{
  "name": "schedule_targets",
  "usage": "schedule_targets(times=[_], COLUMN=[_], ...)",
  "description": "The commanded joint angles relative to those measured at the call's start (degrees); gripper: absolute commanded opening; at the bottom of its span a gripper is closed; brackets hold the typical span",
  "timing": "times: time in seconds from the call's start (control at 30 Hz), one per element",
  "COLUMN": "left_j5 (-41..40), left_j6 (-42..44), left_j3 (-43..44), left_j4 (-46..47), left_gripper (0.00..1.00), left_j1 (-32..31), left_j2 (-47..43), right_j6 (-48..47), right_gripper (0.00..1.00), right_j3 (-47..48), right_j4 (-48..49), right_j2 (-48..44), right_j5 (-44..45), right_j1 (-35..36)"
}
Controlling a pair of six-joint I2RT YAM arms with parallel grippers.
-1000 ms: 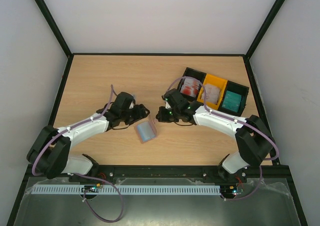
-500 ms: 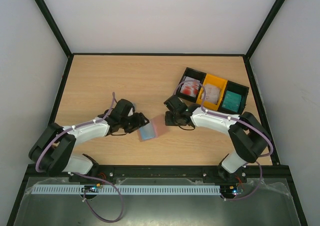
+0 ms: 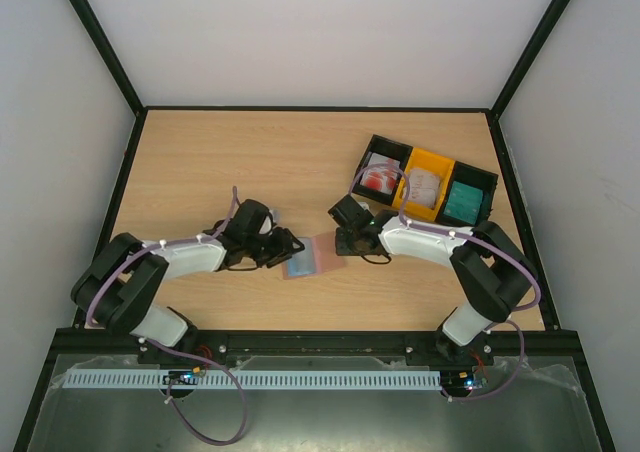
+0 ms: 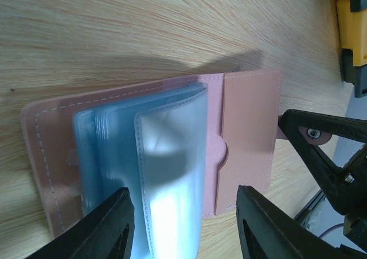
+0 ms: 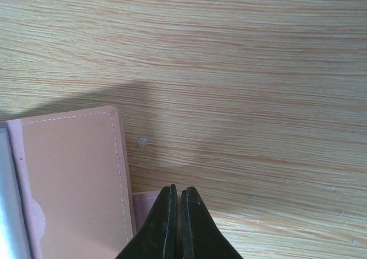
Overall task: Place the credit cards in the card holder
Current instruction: Open the card holder at the center of the board.
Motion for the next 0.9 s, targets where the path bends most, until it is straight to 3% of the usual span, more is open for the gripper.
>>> schedule_targets(times=[0.0,0.2,0.47,0.6,0.87], left_j5=[2.33,5.15,8.63,8.97,11.17], left_j6=[0.08,1.45,4.06,2.84,0.88], left_j3=[1.11,4.09,11.36,12.91,18.01], left_j4=[2.84,5.63,5.45,7.39,10.12], left_gripper=[0.50,0.53,0.53,0.51,0.51], left_j1=[-0.71,-1.88,-4.06,-5.11,-7.78], left_j2=[2.18,5.89,12.91,15.64,20.31], right_j6=[-0.25,-0.36,0.06,2.65,4.03], right_gripper=[0.02,0.03,0.25,0.30,0.36], right_j3=[-1.41,-2.08,-5.01,-8.49,-13.06], right_j4=[-0.56,0.48,1.72,2.59,5.50], right_j2=[0.21,-0.24,-5.28,-8.33,-16.33], right_j5=[1.78,2.67,9.02,13.67,14.77], right_j1=[-0.26,-0.20,-0.26,-0.23,-0.22])
